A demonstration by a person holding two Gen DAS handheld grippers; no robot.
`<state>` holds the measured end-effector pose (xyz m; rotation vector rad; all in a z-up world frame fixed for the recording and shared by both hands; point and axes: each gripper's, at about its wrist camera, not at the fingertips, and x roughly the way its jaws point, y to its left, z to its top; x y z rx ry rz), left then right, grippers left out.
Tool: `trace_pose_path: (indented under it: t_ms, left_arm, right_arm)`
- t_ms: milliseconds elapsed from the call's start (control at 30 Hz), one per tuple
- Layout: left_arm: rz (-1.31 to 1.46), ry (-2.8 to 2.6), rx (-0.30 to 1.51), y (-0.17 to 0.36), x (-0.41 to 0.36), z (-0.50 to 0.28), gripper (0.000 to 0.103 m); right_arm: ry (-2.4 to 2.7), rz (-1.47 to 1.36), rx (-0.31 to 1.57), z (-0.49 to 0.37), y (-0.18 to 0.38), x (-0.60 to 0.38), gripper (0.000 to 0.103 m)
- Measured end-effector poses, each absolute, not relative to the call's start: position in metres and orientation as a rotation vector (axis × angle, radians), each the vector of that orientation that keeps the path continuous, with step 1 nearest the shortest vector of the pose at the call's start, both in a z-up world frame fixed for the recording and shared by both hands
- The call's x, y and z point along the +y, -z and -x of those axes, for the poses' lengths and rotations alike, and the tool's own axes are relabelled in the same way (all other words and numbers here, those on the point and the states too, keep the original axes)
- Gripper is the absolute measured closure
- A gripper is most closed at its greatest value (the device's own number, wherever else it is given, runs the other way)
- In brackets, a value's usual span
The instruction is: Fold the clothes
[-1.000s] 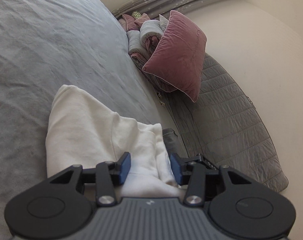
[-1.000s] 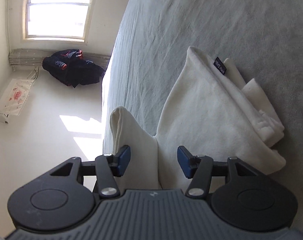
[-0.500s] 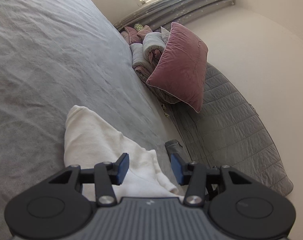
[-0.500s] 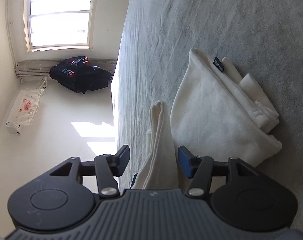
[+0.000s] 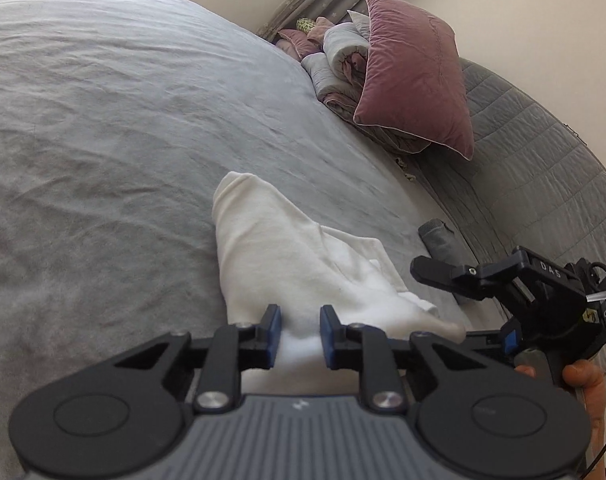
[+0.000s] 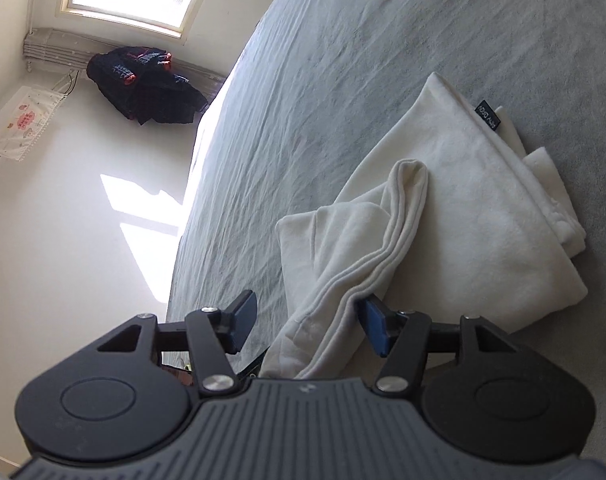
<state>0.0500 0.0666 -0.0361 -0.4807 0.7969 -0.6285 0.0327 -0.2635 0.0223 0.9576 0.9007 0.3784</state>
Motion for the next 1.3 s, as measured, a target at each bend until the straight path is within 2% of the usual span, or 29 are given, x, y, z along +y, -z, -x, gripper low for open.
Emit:
trace_pose_path:
  t_ms: [67, 100, 300, 433, 733, 1167, 1233, 1300]
  left_arm:
    - [0.460, 0.638, 0.786, 0.034, 0.061, -0.048, 0.082]
    - [0.450, 0.643, 0.780, 0.033, 0.058, -0.048, 0.082]
    - [0.565, 0.621, 0.700, 0.026, 0.070, -0.052, 0.082]
    - [0.578, 0.617, 0.668, 0.026, 0.062, -0.056, 0.082]
    - [0.448, 0.738, 0.656, 0.031, 0.019, -0.050, 0.082]
    - [0.260, 0.799, 0.663, 0.037, -0.016, -0.039, 0.082]
    - [0.257, 0.801, 0.661, 0.036, -0.018, -0.039, 0.082]
    - [0.260, 0.804, 0.660, 0.037, -0.020, -0.039, 0.082]
  right_arm:
    - [-0.384, -0.860, 0.880, -0.037, -0.023, -0.254, 0.053]
    - [-0.393, -0.813, 0.861, -0.037, -0.024, -0.250, 0.068]
    - [-0.473, -0.723, 0.735, -0.033, -0.034, -0.262, 0.077]
    - [-0.495, -0.729, 0.680, -0.037, -0.030, -0.280, 0.077]
    - [-0.459, -0.772, 0.705, -0.022, -0.004, -0.319, 0.078]
    - [-0.371, -0.633, 0.759, 0.000, 0.003, -0.321, 0.081]
    - [-0.360, -0.613, 0.732, -0.002, -0.003, -0.318, 0.064]
    - [-0.350, -0.593, 0.705, -0.005, -0.009, -0.315, 0.057]
